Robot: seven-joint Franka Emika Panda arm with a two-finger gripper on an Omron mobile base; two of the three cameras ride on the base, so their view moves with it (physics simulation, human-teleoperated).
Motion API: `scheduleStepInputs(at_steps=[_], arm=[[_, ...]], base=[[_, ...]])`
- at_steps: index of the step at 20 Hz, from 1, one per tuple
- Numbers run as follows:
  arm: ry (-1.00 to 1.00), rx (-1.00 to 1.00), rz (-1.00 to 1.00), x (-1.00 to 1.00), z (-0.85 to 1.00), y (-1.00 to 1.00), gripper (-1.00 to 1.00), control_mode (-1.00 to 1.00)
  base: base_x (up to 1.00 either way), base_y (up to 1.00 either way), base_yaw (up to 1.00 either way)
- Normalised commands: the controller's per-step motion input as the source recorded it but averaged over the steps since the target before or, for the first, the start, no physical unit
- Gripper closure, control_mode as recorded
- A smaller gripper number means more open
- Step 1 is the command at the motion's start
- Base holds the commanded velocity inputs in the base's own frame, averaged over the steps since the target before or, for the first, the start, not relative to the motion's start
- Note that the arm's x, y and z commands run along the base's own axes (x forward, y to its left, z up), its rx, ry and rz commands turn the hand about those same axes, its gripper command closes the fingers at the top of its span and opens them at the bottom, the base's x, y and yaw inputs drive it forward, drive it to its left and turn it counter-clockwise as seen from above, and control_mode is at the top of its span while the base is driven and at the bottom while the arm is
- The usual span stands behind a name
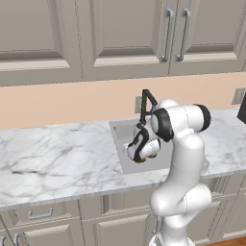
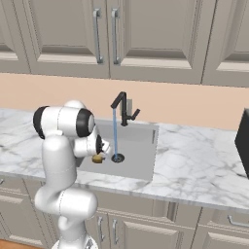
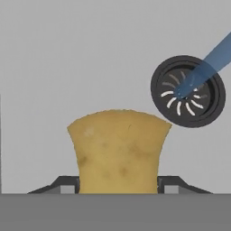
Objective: Soak the sponge with water for a few seconds and then drop it inside the sink.
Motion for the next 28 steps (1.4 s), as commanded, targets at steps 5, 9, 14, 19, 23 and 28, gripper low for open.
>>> scheduleStepInputs(at_steps=[5, 9, 14, 19, 23, 28], arm=[[-0.01, -0.01, 0.00, 0.00, -0.12, 0.08, 1.00, -1.00], [0.00, 0.00, 0.00, 0.00, 0.00, 0.00, 1.00, -1.00], [0.00, 0.00, 0.00, 0.00, 0.00, 0.00, 1.00, -1.00], [0.00, 0.00, 0.00, 0.00, 0.00, 0.00, -1.00, -1.00], [0.00, 0.00, 0.00, 0.00, 0.00, 0.00, -1.00, -1.00], [0.01, 0.00, 0.00, -0.01, 0.08, 0.00, -1.00, -1.00]], base=[[0.00, 0.00, 0.00], [0.00, 0.00, 0.00], [0.00, 0.00, 0.00], [0.00, 0.00, 0.00], [0.00, 0.00, 0.00], [0.00, 0.00, 0.00]])
